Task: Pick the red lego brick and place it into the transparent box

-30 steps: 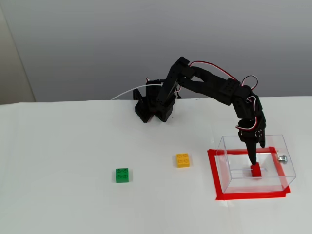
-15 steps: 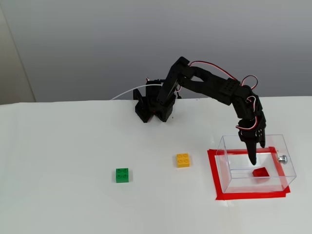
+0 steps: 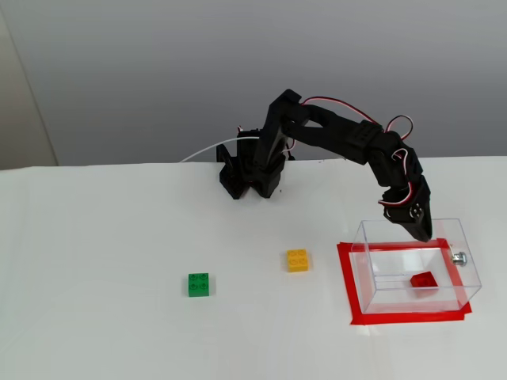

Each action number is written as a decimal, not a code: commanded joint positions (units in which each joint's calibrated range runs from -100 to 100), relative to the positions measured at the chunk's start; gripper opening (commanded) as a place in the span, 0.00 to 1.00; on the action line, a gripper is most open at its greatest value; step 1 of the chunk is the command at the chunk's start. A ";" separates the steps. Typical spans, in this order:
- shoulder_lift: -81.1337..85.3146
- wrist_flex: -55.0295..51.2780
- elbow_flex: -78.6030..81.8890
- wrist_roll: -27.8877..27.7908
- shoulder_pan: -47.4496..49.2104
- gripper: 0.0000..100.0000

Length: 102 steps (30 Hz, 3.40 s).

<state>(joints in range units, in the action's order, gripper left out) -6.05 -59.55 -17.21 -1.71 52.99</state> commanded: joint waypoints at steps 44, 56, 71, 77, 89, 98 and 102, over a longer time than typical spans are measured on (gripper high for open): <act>67.69 0.55 47.68 0.41 -52.88 0.02; 84.07 0.63 71.28 0.41 -54.95 0.02; 105.71 8.38 97.95 -0.06 -57.39 0.02; 105.79 14.73 108.35 0.30 -62.05 0.02; 105.79 17.52 116.67 0.35 -59.53 0.02; 105.88 5.42 115.67 0.35 -59.68 0.02; 105.88 -2.15 113.32 0.35 -59.09 0.02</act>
<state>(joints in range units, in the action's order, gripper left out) 99.24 -56.81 97.62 -1.42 -6.73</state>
